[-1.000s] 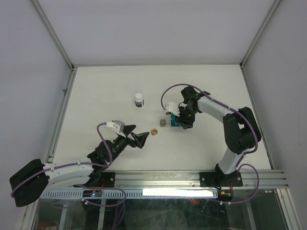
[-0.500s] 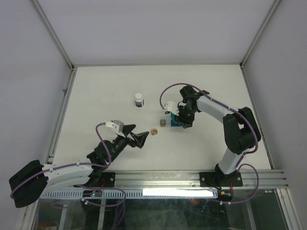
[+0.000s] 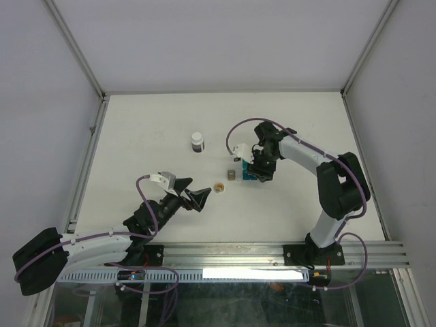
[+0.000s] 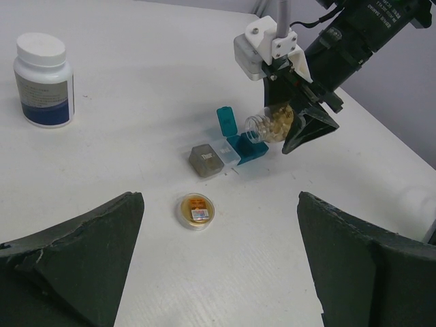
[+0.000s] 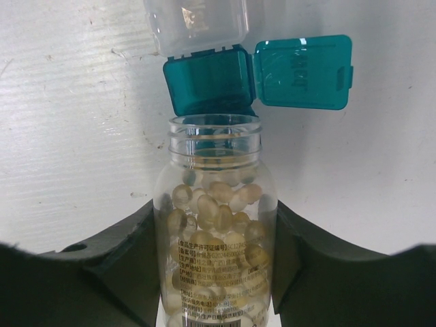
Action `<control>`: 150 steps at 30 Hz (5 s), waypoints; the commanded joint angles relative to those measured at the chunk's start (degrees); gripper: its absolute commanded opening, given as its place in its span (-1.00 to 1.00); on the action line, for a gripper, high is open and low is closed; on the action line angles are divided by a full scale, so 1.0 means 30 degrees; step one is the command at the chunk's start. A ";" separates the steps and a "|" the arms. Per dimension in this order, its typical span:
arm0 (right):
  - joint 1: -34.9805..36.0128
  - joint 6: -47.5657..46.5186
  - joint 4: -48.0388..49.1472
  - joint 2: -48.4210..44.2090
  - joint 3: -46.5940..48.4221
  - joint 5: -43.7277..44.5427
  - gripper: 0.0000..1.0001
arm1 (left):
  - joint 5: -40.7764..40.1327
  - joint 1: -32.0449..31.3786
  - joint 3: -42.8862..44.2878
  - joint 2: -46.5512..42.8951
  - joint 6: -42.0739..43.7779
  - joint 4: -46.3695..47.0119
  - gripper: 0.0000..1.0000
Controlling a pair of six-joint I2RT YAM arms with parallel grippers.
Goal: Sort the pills into containers
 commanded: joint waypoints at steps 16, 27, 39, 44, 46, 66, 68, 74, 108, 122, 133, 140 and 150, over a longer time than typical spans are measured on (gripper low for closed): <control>0.0615 0.0671 0.0620 -0.0213 0.0372 0.1327 -1.00 | 0.0071 0.0088 -0.0402 -0.0525 -0.0006 0.0920 0.98; 0.0674 0.0992 -0.0662 -0.0099 0.0978 0.0996 -1.00 | 0.0126 0.0071 -0.0449 -0.0790 -0.0043 0.0755 0.98; 0.0733 0.0885 0.1012 -0.0651 -0.0185 0.1975 -1.00 | 0.0096 0.0080 -0.0467 -0.0827 -0.0071 0.0773 0.98; 0.0733 0.0892 0.0962 -0.0591 0.0013 0.1899 -1.00 | 0.0102 0.0088 -0.0407 -0.0789 -0.0050 0.0791 0.98; 0.0770 0.1036 -0.0596 -0.0292 0.0796 0.1251 -1.00 | 0.0112 0.0088 -0.0418 -0.0755 -0.0031 0.0870 0.98; 0.1039 0.1049 0.0225 -0.0809 0.0416 0.1108 -1.00 | 0.0252 0.0088 -0.0386 -0.0661 -0.0192 0.0732 0.98; 0.1055 0.0982 0.0942 -0.1215 -0.0112 0.2039 -1.00 | 0.0239 0.0088 -0.0496 -0.0725 -0.0170 0.0950 0.98; 0.1037 0.1154 -0.0278 -0.0574 0.0595 0.1464 -1.00 | 0.0225 0.0088 -0.0514 -0.1076 -0.0191 0.0689 0.98; 0.1130 0.1408 0.0345 -0.1385 -0.0082 0.1780 -1.00 | 0.0366 0.0088 -0.0438 -0.0776 -0.0194 0.0797 0.98; 0.1178 0.1569 0.0481 -0.1617 -0.0232 0.1877 -1.00 | 0.0339 0.0086 -0.0564 -0.0830 -0.0271 0.0891 0.98; 0.1267 0.1287 0.1545 -0.2214 -0.0951 0.2041 -1.00 | 0.0399 0.0088 -0.0573 -0.0759 -0.0405 0.0916 0.98; 0.1404 0.1285 0.1664 -0.1820 -0.0652 0.2889 -1.00 | 0.0438 0.0088 -0.0582 -0.0541 -0.0289 0.1230 0.98; 0.1383 0.1635 0.0771 -0.1296 -0.0338 0.2966 -1.00 | 0.0453 0.0088 -0.0632 -0.0820 -0.0288 0.1104 0.98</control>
